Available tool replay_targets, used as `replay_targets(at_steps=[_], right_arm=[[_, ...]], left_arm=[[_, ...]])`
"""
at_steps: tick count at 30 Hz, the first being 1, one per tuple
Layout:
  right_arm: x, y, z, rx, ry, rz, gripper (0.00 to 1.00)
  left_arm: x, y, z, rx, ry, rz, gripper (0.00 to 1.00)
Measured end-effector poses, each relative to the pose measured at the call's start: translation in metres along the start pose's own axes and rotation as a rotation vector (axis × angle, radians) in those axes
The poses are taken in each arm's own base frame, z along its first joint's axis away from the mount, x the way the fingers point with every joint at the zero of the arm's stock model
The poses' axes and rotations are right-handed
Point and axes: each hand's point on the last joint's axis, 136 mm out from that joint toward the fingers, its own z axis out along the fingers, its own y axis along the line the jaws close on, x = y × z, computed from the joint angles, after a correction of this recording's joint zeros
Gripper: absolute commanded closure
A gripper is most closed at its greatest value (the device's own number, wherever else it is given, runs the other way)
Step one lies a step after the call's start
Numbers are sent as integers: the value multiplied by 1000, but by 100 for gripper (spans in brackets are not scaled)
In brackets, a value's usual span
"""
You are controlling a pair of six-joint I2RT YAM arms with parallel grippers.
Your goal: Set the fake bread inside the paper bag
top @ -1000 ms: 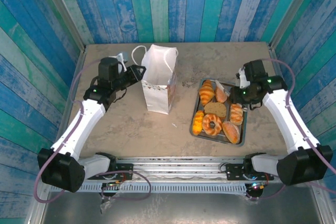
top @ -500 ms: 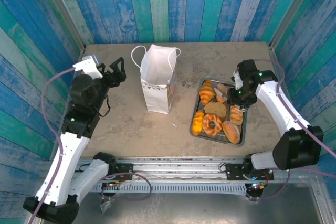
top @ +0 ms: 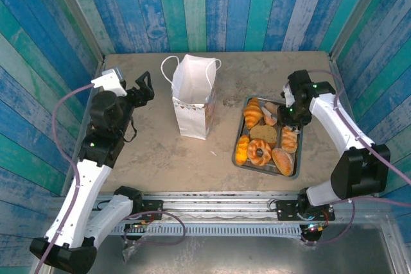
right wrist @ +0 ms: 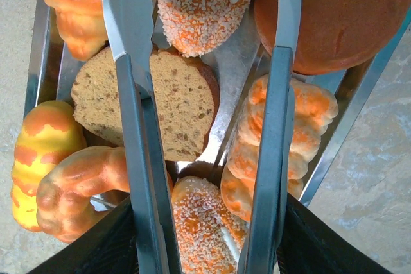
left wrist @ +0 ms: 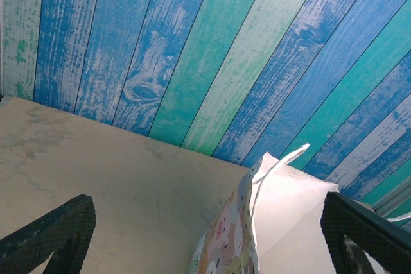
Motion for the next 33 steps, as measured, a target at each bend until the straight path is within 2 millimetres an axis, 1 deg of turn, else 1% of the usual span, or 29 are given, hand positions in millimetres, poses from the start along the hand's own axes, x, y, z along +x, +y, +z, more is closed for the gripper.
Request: replay_targets(at_steps=[12, 22, 26, 33], right_arm=[[-8, 3, 0, -11, 2, -1, 48], [-4, 3, 6, -7, 36, -1, 50], [-3, 3, 9, -6, 49, -5, 53], [-1, 4, 10, -5, 66, -7, 67]], left_arm=[[-1, 2, 1, -10, -5, 5, 5], [-1, 3, 0, -15, -7, 17, 4], [1, 4, 1, -20, -3, 22, 4], [0, 6, -1, -28, -7, 28, 4]])
